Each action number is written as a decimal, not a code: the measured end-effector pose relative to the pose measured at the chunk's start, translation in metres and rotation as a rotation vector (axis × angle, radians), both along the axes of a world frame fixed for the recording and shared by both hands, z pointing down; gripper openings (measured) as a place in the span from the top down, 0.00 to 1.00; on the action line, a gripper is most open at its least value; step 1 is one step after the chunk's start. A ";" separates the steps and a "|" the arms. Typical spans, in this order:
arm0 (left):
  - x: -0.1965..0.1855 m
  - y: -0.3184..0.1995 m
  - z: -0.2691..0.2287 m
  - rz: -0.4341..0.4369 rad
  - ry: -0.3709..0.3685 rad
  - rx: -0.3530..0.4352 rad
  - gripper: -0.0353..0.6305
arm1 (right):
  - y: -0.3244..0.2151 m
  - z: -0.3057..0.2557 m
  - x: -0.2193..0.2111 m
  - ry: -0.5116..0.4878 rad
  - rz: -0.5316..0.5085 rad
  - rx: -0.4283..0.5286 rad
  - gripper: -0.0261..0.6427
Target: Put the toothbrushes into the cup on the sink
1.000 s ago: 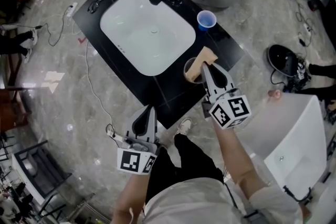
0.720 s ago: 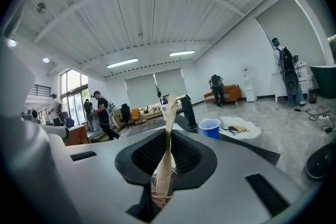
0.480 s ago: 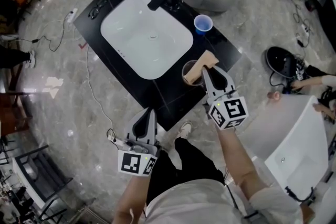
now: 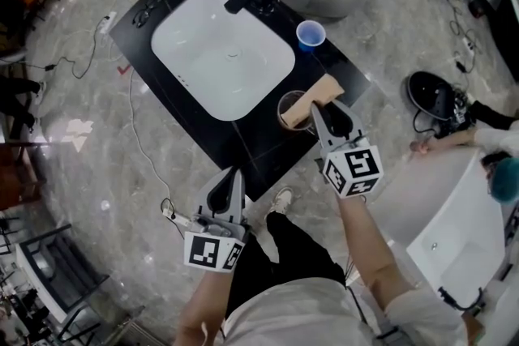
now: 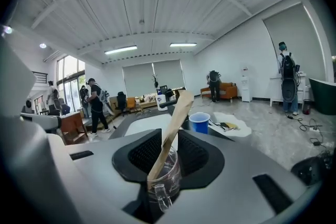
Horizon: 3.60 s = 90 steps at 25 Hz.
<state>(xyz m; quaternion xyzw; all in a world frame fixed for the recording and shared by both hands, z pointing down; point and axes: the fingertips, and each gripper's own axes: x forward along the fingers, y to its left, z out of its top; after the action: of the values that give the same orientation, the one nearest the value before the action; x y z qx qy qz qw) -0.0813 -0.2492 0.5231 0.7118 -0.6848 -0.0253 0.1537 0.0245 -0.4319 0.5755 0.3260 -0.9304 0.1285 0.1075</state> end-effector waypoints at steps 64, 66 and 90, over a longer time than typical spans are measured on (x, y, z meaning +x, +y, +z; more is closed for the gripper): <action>-0.033 0.107 -0.113 0.129 -0.029 0.229 0.94 | 0.134 -0.156 0.057 -0.055 0.259 0.137 0.87; -0.034 0.109 -0.117 0.125 -0.027 0.238 0.94 | 0.139 -0.164 0.054 -0.047 0.248 0.157 0.87; -0.014 0.131 -0.110 0.203 0.004 0.224 0.94 | 0.213 -0.201 0.055 0.051 0.212 0.305 0.88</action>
<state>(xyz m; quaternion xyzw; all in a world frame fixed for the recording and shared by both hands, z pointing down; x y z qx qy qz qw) -0.0955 -0.1181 0.4133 0.7901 -0.6019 -0.0873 0.0764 0.0797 -0.2184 0.3748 0.4377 -0.8966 -0.0115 0.0663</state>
